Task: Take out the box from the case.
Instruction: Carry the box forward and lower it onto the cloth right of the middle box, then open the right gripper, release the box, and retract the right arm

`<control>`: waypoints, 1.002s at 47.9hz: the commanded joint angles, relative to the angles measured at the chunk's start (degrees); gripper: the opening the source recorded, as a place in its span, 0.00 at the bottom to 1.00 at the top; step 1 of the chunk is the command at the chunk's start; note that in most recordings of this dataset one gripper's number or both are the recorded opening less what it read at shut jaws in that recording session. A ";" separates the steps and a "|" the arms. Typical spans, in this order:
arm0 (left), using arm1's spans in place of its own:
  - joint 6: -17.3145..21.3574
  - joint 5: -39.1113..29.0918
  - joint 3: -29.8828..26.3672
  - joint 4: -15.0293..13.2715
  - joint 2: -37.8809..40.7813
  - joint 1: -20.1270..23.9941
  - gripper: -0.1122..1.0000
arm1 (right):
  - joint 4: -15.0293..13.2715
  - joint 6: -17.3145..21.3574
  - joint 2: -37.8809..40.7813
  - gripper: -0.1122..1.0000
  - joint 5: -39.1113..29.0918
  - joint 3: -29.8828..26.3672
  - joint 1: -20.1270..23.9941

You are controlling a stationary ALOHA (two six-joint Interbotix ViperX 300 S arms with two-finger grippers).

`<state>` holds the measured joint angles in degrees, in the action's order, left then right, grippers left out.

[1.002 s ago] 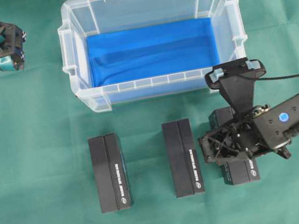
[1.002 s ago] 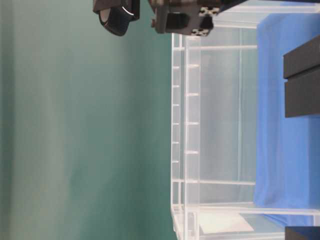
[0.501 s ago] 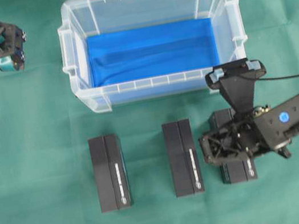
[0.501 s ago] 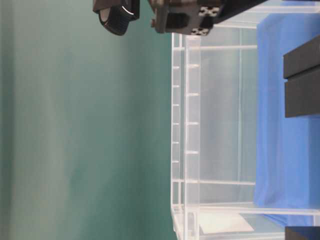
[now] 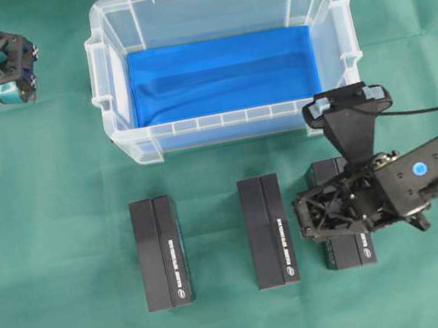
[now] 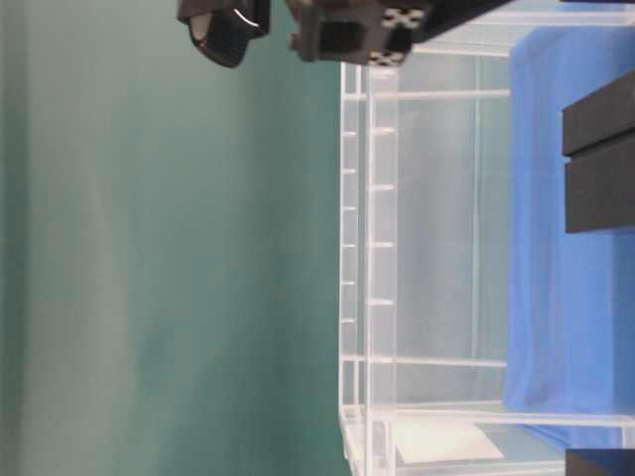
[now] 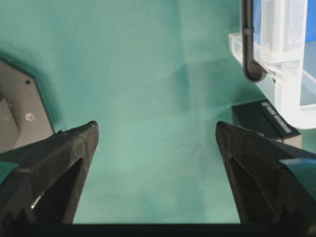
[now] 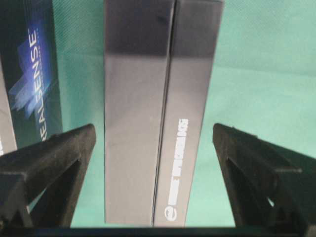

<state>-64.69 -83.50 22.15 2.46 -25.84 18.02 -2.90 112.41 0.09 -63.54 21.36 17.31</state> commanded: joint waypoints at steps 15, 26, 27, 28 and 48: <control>-0.09 0.18 -1.41 0.00 -0.44 -0.09 0.96 | -0.53 -0.09 -5.54 0.92 -9.49 -7.56 -0.62; -0.09 0.18 -1.49 0.00 -0.44 -0.09 0.96 | -1.76 -0.44 -6.77 0.92 -17.49 -14.41 -0.79; -0.09 0.18 -1.49 0.00 -0.44 -0.09 0.96 | -1.76 -0.53 -6.77 0.92 -18.11 -14.85 -0.79; -0.09 0.18 -1.41 0.00 -0.44 -0.09 0.96 | -1.76 -0.62 -6.77 0.92 -18.63 -15.21 -0.79; -0.09 0.18 -1.49 0.00 -0.44 -0.09 0.96 | -1.85 -0.88 -7.21 0.92 -19.51 -15.21 -1.05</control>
<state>-64.78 -83.50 22.15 2.55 -25.75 18.11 -4.83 111.62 -5.36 -82.97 6.68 16.17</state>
